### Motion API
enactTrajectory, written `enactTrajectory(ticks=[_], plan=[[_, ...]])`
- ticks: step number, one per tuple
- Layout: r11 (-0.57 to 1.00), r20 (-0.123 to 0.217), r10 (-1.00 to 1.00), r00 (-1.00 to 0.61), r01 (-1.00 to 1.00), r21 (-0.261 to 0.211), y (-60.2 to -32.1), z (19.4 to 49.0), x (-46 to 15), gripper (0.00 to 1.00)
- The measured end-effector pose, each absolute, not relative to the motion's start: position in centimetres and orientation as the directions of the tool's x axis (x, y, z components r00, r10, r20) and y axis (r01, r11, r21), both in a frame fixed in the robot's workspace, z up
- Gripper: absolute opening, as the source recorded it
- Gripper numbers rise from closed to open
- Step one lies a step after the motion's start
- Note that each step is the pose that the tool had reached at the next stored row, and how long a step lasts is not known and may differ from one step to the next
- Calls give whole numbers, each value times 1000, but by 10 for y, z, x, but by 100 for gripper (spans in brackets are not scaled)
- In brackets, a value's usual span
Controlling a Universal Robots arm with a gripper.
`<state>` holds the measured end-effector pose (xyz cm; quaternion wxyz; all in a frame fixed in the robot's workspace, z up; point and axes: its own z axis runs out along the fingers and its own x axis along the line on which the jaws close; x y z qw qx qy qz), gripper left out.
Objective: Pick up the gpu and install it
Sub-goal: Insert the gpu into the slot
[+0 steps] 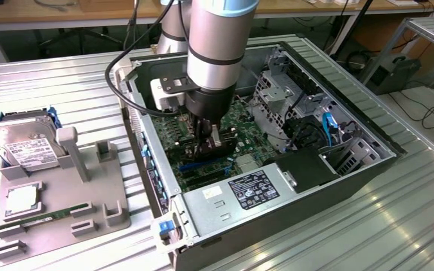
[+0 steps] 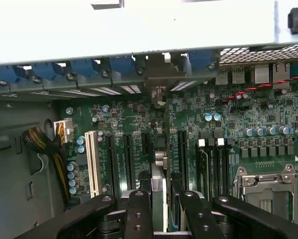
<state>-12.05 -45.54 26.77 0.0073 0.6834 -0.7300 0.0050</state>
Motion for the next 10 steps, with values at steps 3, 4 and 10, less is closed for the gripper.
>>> enactTrajectory(ticks=[3,4,10], plan=[[66,18,-998,-66,-998,3,-455,267,-121,27],[66,18,-998,-66,-998,3,-455,267,-121,27],[53,17,-998,-53,-999,3,-455,266,-120,27]])
